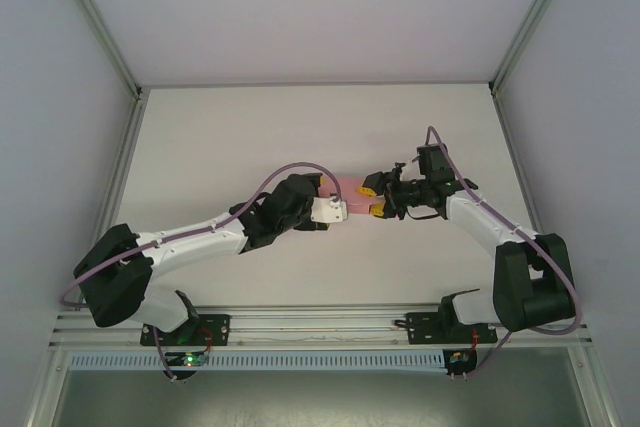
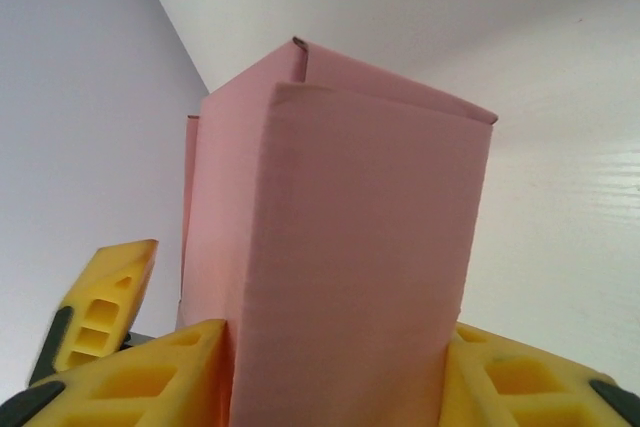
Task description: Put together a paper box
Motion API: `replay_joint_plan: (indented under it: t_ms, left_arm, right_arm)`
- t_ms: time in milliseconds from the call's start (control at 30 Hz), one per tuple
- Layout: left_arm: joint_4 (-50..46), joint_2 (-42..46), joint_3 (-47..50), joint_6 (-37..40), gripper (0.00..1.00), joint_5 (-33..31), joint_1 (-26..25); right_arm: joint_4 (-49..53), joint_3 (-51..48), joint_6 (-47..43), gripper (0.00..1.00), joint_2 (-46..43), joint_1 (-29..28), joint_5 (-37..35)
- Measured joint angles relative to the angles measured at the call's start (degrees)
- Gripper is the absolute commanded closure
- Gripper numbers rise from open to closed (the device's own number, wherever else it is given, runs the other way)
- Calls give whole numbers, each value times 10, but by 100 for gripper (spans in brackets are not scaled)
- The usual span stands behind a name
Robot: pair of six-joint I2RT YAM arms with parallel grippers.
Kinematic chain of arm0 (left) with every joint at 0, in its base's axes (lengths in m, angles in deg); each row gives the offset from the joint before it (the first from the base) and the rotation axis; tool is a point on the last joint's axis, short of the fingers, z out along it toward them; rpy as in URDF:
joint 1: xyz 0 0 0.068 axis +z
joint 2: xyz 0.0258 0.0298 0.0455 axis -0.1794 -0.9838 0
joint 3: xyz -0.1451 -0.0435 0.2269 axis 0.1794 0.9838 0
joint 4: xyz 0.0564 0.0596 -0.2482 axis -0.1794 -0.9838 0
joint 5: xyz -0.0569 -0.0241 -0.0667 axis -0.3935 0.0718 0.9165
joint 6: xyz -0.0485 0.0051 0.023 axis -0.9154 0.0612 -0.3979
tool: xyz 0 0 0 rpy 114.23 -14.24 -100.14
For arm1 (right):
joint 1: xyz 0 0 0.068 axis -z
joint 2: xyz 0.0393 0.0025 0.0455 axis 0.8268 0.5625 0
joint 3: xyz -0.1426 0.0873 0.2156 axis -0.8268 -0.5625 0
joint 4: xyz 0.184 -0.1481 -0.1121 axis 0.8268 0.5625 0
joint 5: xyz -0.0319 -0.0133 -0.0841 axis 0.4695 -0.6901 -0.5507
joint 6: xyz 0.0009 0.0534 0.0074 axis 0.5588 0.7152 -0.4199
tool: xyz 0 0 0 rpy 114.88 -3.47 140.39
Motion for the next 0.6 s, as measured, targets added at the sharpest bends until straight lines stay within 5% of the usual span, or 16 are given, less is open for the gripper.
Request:
replay_joint_plan:
  t_ms: [167,333,433,567,600]
  left_arm:
    - [0,-7,-3,5,46,-4,0]
    - [-21,-13,-16,14,64,4,-2]
    - [-44,-20,-36,11,66,4,-3]
    - [-58,-22,-49,11,65,6,-3]
    - [-63,-22,-50,10,65,9,-3]
  right_arm:
    - [5,0,9,50,0,0,3]
    - [4,0,10,39,0,5,1]
    - [7,0,5,35,-3,7,0]
    - [14,1,-15,17,-24,8,-17]
    - [15,3,-26,4,-33,11,-26]
